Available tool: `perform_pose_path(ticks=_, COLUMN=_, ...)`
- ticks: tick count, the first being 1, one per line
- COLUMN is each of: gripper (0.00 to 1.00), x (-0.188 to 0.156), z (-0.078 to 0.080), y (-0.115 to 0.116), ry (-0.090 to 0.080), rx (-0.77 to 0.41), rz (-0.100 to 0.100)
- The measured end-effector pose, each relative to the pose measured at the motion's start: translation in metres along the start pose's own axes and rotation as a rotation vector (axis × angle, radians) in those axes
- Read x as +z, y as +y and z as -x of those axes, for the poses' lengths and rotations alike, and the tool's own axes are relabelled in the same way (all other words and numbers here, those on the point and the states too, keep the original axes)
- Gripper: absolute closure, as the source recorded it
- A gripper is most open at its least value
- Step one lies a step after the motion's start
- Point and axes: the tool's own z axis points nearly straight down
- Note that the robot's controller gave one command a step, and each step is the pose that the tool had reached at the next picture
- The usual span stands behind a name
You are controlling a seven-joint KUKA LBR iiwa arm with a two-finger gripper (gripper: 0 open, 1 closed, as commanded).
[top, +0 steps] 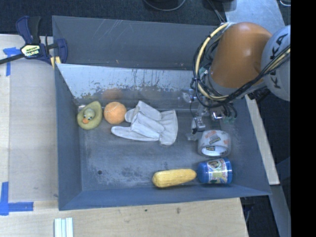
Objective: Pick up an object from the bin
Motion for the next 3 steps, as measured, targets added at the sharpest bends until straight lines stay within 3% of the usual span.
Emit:
perform_pose_path(ticks=1, gripper=0.0, x=0.022, z=-0.001, y=0.031, ry=0.009, rx=-0.048, rz=0.003)
perform_pose_path(ticks=2, gripper=1.0, x=0.096, z=0.002, y=0.079, ry=0.001, rx=-0.26, rz=0.001)
perform_pose_path(ticks=3, gripper=1.0, x=0.095, z=0.002, y=0.078, ry=-0.002, rx=-0.258, rz=0.0)
